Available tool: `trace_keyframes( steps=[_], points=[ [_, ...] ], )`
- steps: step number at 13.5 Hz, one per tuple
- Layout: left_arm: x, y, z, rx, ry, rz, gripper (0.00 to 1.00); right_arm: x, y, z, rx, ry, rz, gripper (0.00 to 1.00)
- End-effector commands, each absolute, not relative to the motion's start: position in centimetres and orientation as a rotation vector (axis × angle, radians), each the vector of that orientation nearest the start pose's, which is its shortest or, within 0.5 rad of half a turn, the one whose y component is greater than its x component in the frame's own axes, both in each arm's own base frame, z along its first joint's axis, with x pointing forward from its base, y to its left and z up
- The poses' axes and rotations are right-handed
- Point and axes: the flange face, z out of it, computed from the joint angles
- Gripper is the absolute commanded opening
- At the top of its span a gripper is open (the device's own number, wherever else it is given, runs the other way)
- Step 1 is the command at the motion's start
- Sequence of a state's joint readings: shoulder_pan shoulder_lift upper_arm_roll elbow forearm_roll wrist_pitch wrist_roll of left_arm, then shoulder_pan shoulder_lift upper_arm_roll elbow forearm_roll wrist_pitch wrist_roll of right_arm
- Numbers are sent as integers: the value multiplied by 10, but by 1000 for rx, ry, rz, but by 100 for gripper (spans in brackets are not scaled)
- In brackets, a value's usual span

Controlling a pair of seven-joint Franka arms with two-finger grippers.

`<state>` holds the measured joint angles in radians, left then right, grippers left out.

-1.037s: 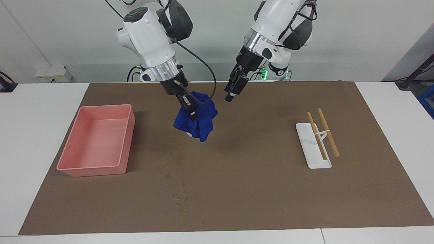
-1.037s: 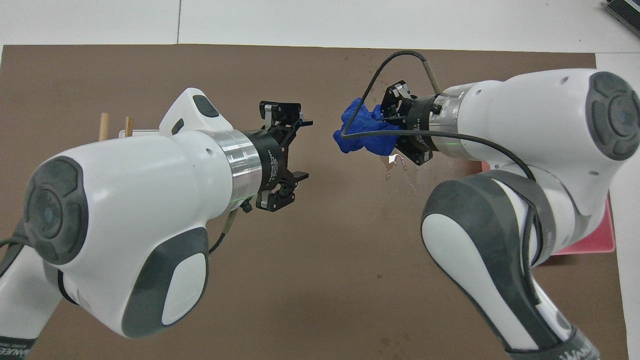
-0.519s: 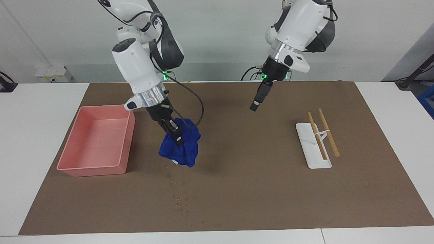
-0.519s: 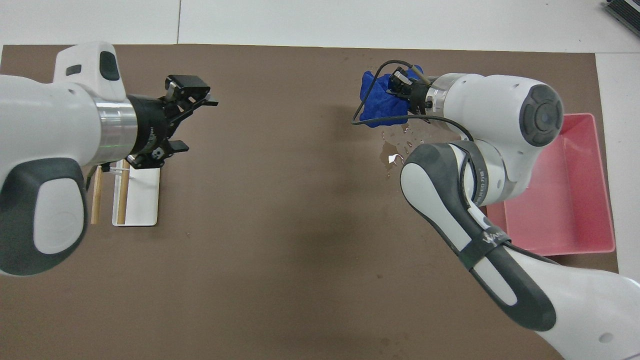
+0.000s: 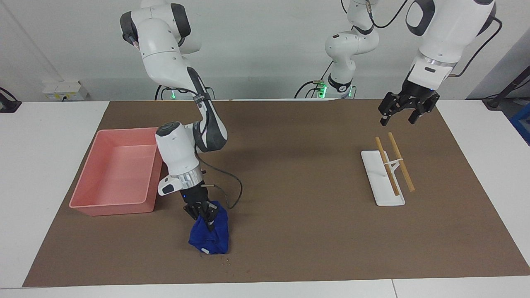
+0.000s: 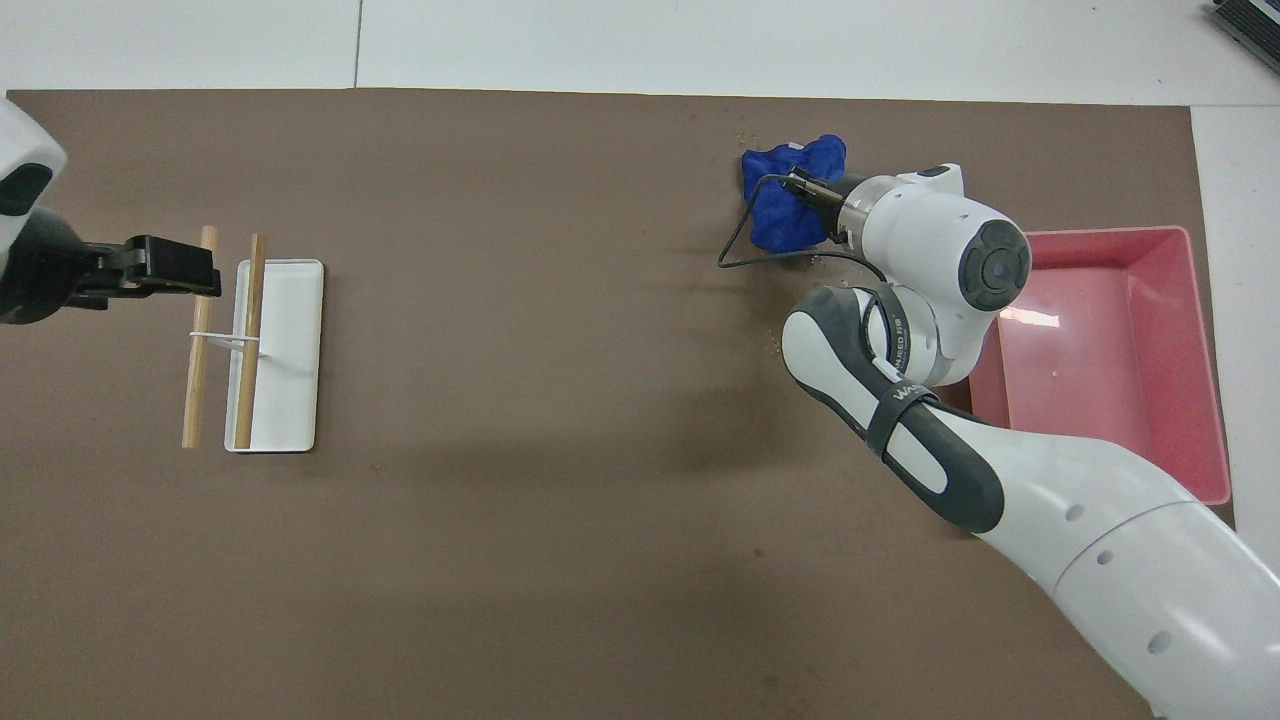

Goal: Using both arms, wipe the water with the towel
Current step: 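Wipe the towel across the water spill with the right gripper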

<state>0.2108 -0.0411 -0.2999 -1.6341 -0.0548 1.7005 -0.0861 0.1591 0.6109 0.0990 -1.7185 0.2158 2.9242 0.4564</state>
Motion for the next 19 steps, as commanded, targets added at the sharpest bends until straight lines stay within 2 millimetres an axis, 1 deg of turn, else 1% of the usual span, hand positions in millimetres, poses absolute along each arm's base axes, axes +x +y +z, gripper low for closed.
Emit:
trace_keyframes(
  steps=[1, 2, 3, 4, 5, 6, 7, 8, 9, 10, 11, 12, 13, 15, 16, 17, 18, 19],
  points=[
    [555, -39, 634, -3095, 198, -33, 100, 681, 160, 283, -2680, 559, -644, 0],
    [552, -41, 636, -3090, 264, -19, 100, 674, 161, 280, -2701, 562, -594, 0],
    [551, -30, 637, -3105, 241, -28, 100, 668, 162, 277, -2729, 563, -524, 0],
    [544, -27, 641, -3125, 233, -31, 100, 663, 163, 278, -2742, 587, -462, 0],
    [541, -27, 637, -3128, 233, -17, 100, 657, 163, 279, -2754, 628, -393, 0],
    [540, -24, 639, -3126, 226, -26, 100, 648, 162, 280, -2771, 650, -327, 0],
    [540, -26, 639, -3126, 228, -31, 100, 638, 161, 282, -2791, 653, -272, 0],
    [540, -25, 640, -3126, 218, -33, 100, 624, 161, 281, -2814, 655, -207, 0],
    [538, -15, 644, -3127, 192, -43, 100, 610, 159, 278, -2838, 656, -148, 0],
    [539, -19, 641, -3125, 201, -36, 100, 594, 156, 274, -2861, 660, -81, 0],
    [539, -21, 640, -3125, 209, -33, 100, 581, 154, 274, -2876, 666, -31, 0],
    [539, -23, 639, -3125, 206, -31, 100, 569, 144, 275, -2883, 701, 7, 0],
    [539, -28, 639, -3124, 220, -28, 100, 560, 130, 277, -2889, 723, 44, 0],
    [534, -25, 634, -3124, 213, 3, 100, 536, 125, 275, -2921, 710, 165, 0],
    [534, -23, 634, -3125, 206, 5, 100, 528, 125, 280, -2928, 706, 189, 0],
    [534, -21, 634, -3125, 201, 1, 100, 522, 123, 289, -2934, 701, 217, 0],
    [534, -19, 634, -3125, 197, 3, 100, 517, 124, 305, -2941, 689, 260, 0],
    [534, -19, 634, -3126, 197, 5, 100, 515, 117, 326, -2937, 696, 273, 0]
  ],
)
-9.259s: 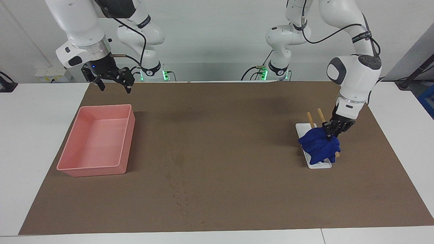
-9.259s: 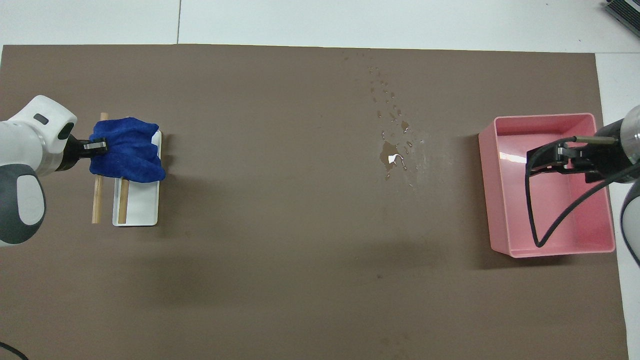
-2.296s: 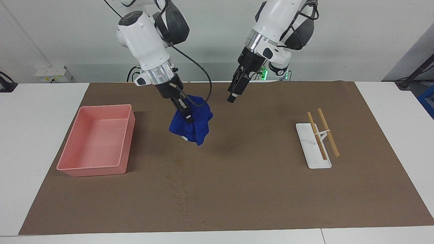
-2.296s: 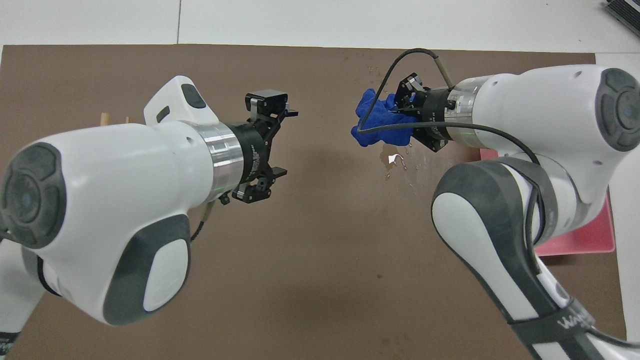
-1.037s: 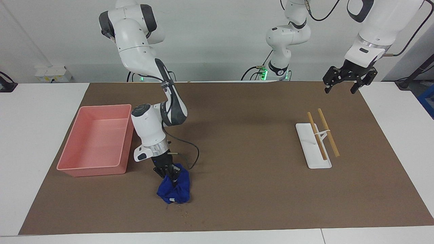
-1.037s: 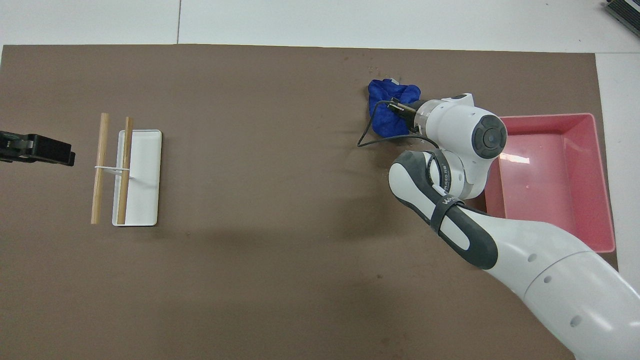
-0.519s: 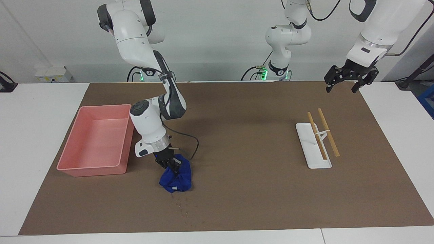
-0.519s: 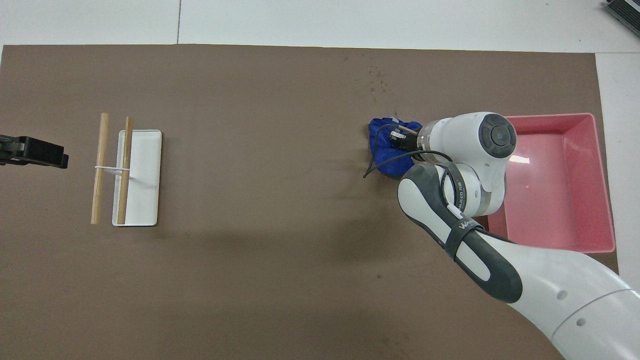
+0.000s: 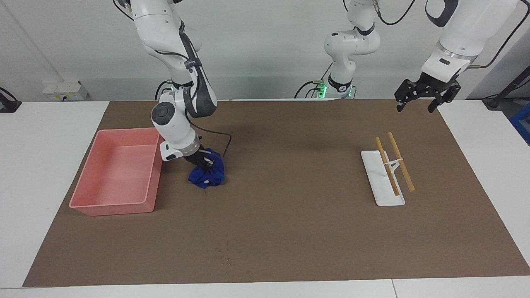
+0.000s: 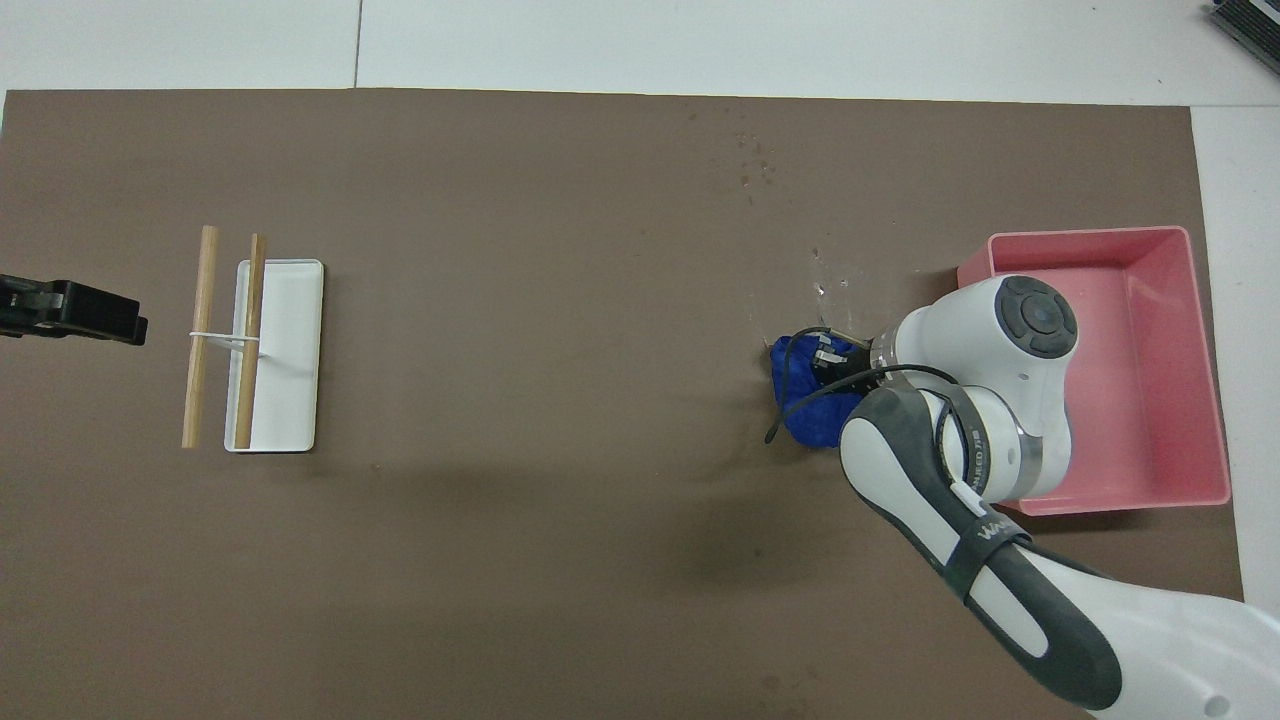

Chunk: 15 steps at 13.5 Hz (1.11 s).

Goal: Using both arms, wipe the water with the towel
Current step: 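Carry the towel into the pink bin with the right gripper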

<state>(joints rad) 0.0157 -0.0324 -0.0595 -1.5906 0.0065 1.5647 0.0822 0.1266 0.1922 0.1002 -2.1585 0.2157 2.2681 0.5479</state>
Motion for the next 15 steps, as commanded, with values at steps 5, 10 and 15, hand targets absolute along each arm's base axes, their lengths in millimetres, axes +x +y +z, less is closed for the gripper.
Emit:
trace_keyframes(
  steps=[5, 10, 15],
  points=[
    [534, -20, 634, -3125, 199, 5, 100, 531, 74, 466, -2911, 744, 291, 0],
    [534, -20, 634, -3125, 199, 5, 100, 545, 9, 533, -2966, 840, 101, 0],
    [534, -20, 634, -3125, 199, 5, 100, 522, -73, 511, -3007, 675, 133, 0]
  ],
)
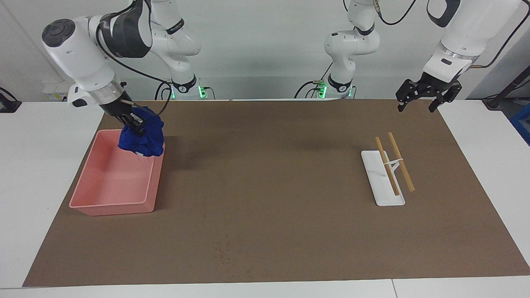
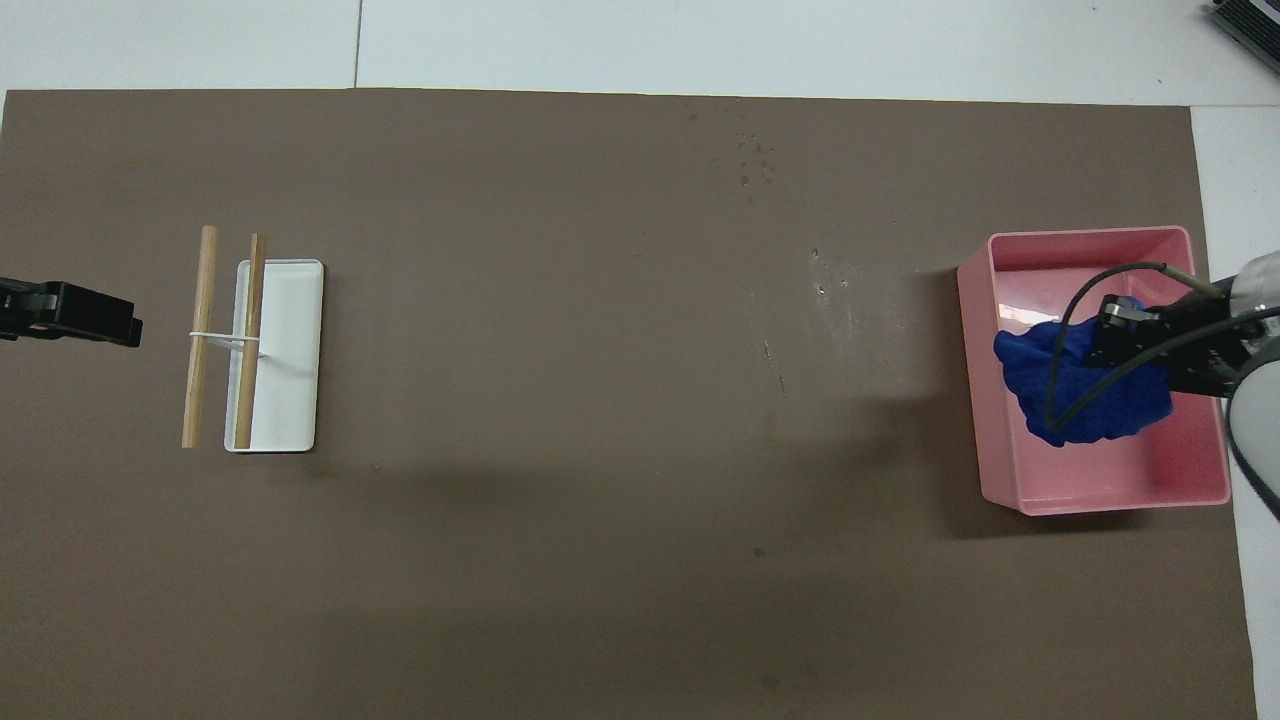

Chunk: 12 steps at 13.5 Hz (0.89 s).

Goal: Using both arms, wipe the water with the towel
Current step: 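Carry the towel into the pink bin with the right gripper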

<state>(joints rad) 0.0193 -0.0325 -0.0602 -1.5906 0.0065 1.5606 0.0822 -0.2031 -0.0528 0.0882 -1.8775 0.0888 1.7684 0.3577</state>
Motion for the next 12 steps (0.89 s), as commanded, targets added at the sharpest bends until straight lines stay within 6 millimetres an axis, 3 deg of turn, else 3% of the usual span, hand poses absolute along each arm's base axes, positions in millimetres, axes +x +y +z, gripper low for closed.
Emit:
trace_keyframes(
  steps=[1, 5, 8, 11, 12],
  points=[
    [534, -20, 634, -3125, 199, 5, 100, 512, -86, 496, -3019, 648, 166, 0],
    [534, -20, 634, -3125, 199, 5, 100, 493, -123, 440, -3032, 564, 245, 0],
    [534, -20, 634, -3125, 199, 5, 100, 491, -122, 412, -3027, 566, 272, 0],
    [534, -20, 634, -3125, 199, 5, 100, 495, -121, 405, -3028, 572, 263, 0],
    [534, -20, 634, -3125, 199, 5, 100, 495, -120, 405, -3027, 574, 266, 47]
  ],
)
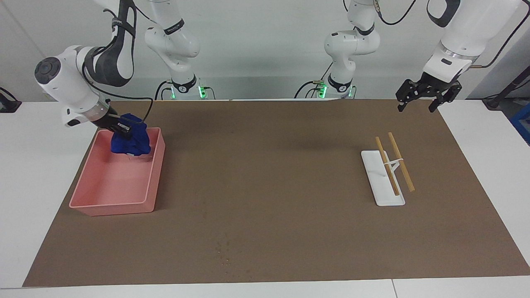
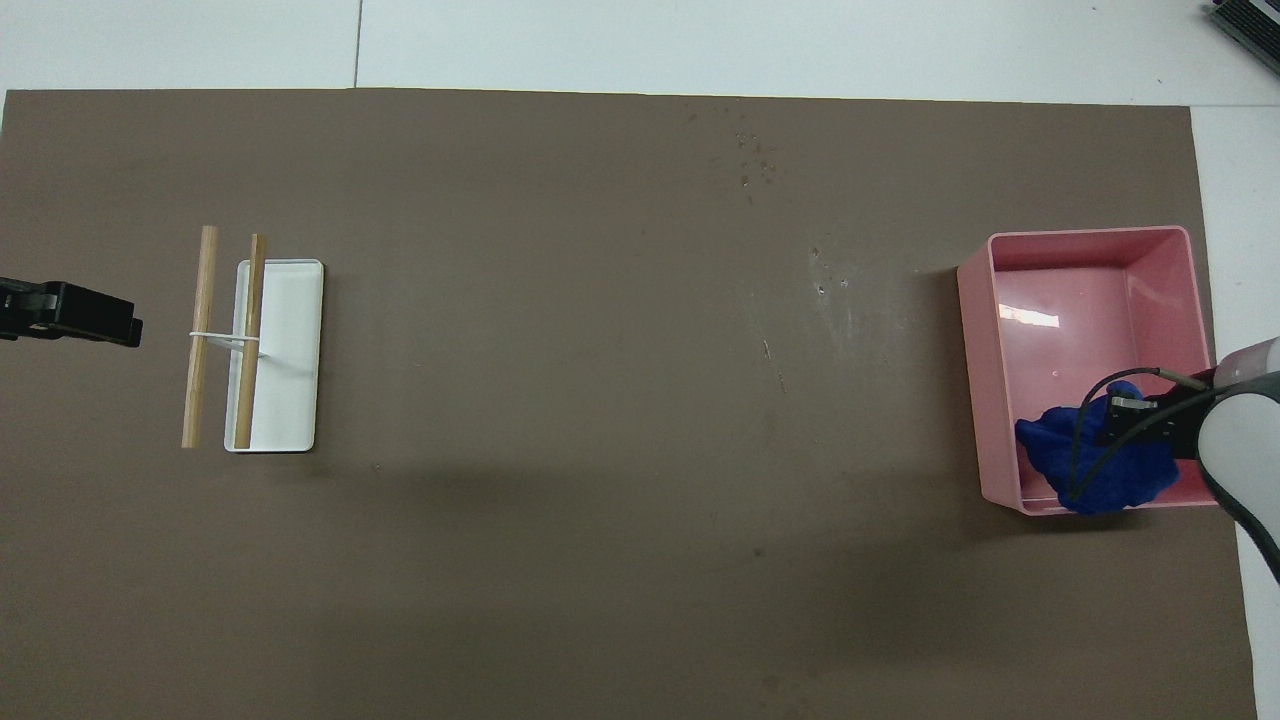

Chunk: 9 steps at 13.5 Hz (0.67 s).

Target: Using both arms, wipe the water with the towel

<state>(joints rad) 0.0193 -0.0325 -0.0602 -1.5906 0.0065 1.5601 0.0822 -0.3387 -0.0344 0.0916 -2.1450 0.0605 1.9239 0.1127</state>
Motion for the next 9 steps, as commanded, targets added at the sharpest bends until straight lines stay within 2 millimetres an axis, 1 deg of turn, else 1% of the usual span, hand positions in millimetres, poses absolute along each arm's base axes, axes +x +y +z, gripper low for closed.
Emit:
trace_keyframes(
  steps=[1, 2, 3, 5, 6, 7, 9],
  points=[
    [534, -20, 634, -3125, 199, 5, 100, 496, -118, 406, -3027, 576, 269, 77],
    [534, -20, 634, -3125, 199, 5, 100, 497, -119, 407, -3021, 613, 270, 89],
    [534, -20, 634, -3125, 199, 5, 100, 501, -115, 413, -3023, 618, 259, 96],
    [534, -20, 634, -3125, 199, 5, 100, 510, -106, 441, -3040, 581, 225, 98],
    [534, -20, 634, -3125, 199, 5, 100, 515, -98, 459, -3055, 551, 214, 98],
    [534, -20, 634, -3125, 199, 5, 100, 522, -92, 481, -3081, 521, 192, 98],
    [534, -20, 634, -3125, 199, 5, 100, 534, -76, 531, -3158, 441, 120, 99]
  ],
)
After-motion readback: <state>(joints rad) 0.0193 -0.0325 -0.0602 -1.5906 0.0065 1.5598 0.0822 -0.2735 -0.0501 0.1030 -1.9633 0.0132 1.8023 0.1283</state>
